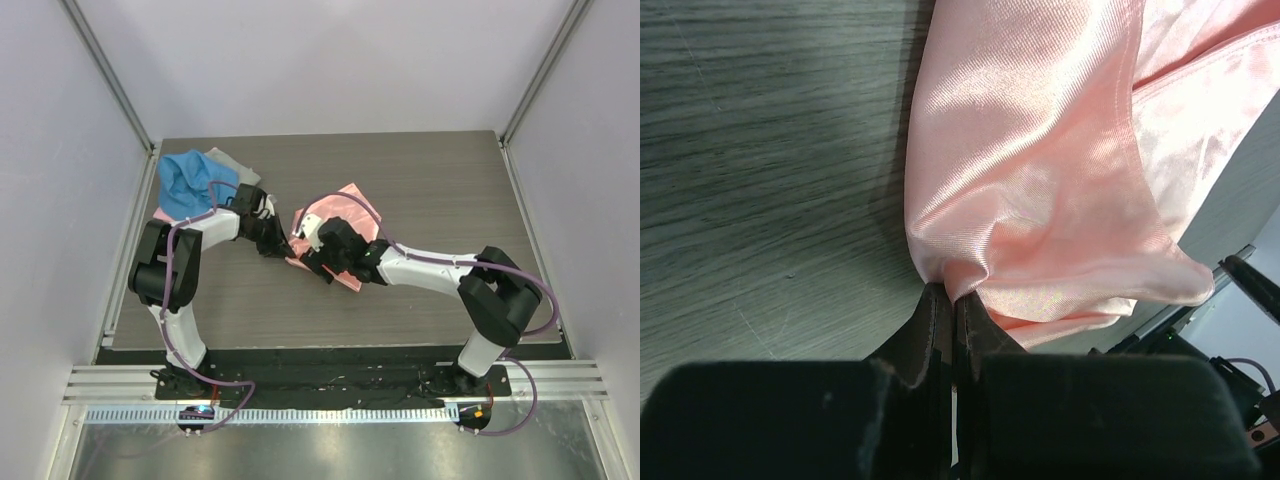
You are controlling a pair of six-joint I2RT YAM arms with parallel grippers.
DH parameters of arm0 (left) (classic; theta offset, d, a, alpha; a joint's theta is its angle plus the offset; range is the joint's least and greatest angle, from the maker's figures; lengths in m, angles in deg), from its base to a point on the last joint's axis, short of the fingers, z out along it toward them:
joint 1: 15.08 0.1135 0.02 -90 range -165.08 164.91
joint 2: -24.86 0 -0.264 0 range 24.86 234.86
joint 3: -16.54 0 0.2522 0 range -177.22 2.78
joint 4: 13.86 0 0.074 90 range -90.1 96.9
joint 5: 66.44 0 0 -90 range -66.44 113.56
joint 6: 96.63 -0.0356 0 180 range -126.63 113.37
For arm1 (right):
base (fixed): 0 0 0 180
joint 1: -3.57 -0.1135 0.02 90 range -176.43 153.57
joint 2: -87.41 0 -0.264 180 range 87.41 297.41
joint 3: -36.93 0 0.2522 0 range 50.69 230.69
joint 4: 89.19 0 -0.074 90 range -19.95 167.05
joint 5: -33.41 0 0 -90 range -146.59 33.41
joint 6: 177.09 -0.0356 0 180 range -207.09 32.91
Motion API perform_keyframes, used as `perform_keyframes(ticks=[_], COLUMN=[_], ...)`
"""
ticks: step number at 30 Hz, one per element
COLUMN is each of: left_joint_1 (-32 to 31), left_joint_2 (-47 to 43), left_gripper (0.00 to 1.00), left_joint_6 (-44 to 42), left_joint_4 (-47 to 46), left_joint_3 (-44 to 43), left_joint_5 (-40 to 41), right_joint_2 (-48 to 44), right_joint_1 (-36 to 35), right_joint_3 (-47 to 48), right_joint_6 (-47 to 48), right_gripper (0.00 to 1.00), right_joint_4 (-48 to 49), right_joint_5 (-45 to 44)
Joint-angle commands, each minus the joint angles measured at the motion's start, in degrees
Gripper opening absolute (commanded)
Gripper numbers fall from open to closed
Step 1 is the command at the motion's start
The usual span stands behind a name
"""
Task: Fold the napkin, place the utensils inside, and roll it up
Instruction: Roll the napkin with the utensil
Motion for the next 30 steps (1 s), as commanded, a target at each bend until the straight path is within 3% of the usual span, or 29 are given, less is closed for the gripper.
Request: perform_keyframes(ticks=[1, 9, 15, 18, 23, 28, 30], left_joint_1=[0.3, 0.3, 0.3, 0.3, 0.3, 0.3, 0.5], left_joint_2=[-1.0, -0.8, -1.0, -1.0, -0.7, -1.1, -1.8], left_gripper=[0.00, 0.00, 0.00, 0.00, 0.00, 0.01, 0.13], left_joint_6=[-1.1, -1.3, -1.2, -1.1, -1.1, 0.0, 0.6], left_joint_4=[1.9, 2.3, 2.4, 2.1, 1.5, -1.8, -2.7], left_joint_3=[-1.9, -2.5, -2.6, -2.7, -2.5, -1.2, -0.9], left_joint_5=[-0.6, -0.8, -0.9, -1.0, -2.0, -3.8, -3.5], right_joint_2=[1.2, 3.7, 5.4, 6.6, 8.6, 10.6, 11.9], right_joint_1=[-0.8, -1.2, -2.6, -2.8, -2.8, -2.4, -1.8], right_joint_3=[1.4, 1.2, 1.4, 1.4, 2.1, 4.0, 5.2], right_joint_6=[0.8, 2.2, 3.0, 3.0, 2.9, 3.1, 2.5], right_gripper=[0.81, 0.80, 0.74, 0.66, 0.40, 0.26, 0.12], right_joint_4=[2.8, 3.5, 2.2, 1.5, 0.5, -2.6, -5.8], right_joint_5=[2.0, 1.5, 2.4, 2.0, 0.4, 2.3, 6.9])
